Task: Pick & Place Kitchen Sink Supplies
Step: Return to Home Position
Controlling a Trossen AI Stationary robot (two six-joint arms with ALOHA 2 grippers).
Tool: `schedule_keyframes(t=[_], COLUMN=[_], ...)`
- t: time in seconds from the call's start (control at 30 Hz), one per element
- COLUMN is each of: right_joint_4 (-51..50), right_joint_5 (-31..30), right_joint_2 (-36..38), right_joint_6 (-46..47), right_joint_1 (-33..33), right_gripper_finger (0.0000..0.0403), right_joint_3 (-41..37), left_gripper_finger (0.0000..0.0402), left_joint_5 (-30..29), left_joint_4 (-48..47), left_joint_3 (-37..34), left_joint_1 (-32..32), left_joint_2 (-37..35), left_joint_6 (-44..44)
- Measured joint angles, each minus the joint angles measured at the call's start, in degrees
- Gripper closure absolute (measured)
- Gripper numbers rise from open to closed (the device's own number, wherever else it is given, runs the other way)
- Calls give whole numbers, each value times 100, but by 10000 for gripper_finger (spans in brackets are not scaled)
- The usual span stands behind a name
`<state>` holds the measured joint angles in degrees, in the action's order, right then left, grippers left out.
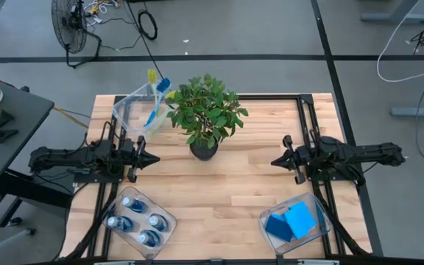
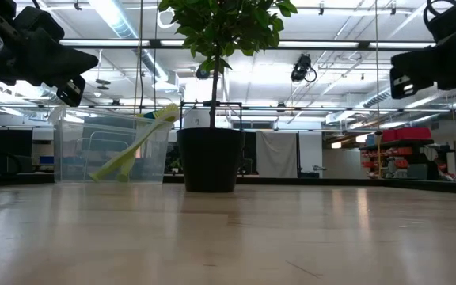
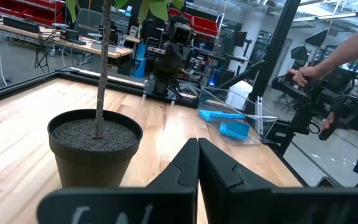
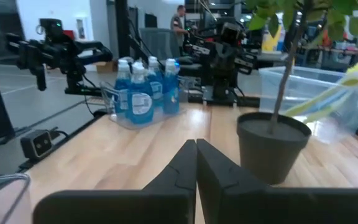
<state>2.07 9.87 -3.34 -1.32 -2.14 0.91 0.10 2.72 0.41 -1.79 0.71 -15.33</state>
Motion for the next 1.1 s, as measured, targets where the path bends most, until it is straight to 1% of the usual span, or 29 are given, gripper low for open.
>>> schedule_keyframes(t=[0.27,0.63,0.83,1.1], right_joint_4=[0,4,2,0], right_joint_5=[0,0,0,2], right_joint_2=[331,337,337,335], right_joint_6=[-24,-22,239,236], right_joint_1=[-117,-115,-115,-115], right_gripper_finger=[394,394,394,394], right_joint_3=[0,2,2,2], left_gripper_finger=[394,394,394,394], left_joint_5=[-2,-1,-2,-1], left_joint_4=[1,0,0,1], left_joint_3=[2,0,0,1], left_joint_1=[-2,-1,-2,-1], left_joint_2=[2,0,0,1], left_joint_6=[0,0,2,0])
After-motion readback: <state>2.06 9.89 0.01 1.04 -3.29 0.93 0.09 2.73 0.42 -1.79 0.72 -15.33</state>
